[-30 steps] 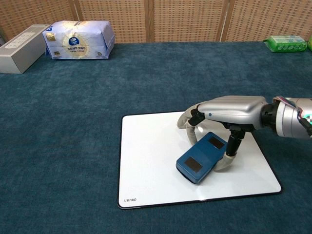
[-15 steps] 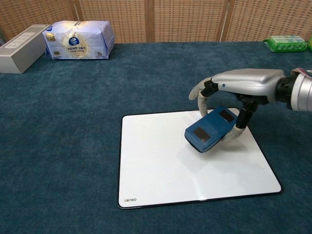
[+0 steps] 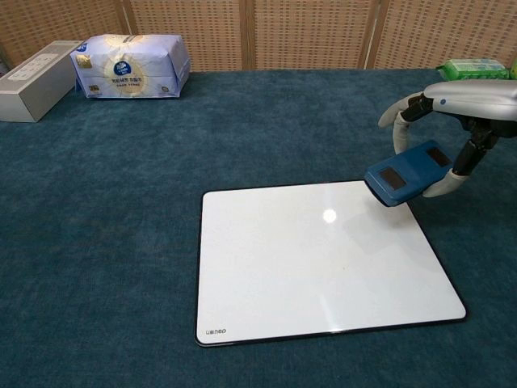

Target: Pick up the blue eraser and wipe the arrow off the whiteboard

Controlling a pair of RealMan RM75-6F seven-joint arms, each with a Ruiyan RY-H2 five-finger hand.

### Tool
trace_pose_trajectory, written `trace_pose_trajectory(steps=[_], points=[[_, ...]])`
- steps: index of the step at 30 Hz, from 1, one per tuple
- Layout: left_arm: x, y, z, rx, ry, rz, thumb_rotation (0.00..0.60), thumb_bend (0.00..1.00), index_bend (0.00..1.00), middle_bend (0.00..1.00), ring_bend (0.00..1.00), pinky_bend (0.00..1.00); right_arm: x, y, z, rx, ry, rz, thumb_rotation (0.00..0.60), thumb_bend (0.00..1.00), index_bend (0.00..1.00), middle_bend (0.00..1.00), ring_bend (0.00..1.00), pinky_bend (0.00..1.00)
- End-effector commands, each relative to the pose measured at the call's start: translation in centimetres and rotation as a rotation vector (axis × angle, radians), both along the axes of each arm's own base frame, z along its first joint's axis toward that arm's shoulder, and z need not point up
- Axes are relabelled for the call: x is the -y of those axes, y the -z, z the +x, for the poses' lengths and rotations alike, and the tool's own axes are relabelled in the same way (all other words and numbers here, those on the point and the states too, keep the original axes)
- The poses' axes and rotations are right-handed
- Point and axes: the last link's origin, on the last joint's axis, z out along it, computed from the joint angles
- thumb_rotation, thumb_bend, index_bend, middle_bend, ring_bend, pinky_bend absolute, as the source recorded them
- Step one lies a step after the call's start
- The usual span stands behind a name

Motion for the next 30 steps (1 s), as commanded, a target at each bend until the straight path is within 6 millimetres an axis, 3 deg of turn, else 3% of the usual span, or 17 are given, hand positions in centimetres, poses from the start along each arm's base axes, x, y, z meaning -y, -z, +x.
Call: trace_pose_trajectory(steps=[1,14,22,30], points=[[0.0,0.0,-0.1,-0.001,-0.002,-0.003,0.600,0.43,0.35,0.26,0.21,0.12,-0.1,-0.6,-0.8,0.001,0.027,-0.022,0.600,0.08,0.64,0.18,0.00,0.00],[-0.1,0.3,-0.4,0.007,-0.004,-0.018,0.600,0.43,0.35,0.26,0.21,0.12,-1.5,-2.2,-3.7,-0.033,0.102,-0.057,0.600,0.09,0.64,0.18,0.00,0.00],[-0.3,0.8,-0.3,0.006,0.001,-0.035,0.599,0.43,0.35,0.26,0.21,0.12,-1.3,-1.9,-4.4,-0.044,0.124,-0.044,0.600,0.09,0.64,0.18,0.00,0.00],[-0.3,0.7,-0.4,0.001,-0.005,-0.030,0.600,0.43,0.35,0.26,0.21,0.12,-0.5,-1.7,-4.5,-0.025,0.135,-0.052,0.600,0.09,0.53,0.16,0.00,0.00]])
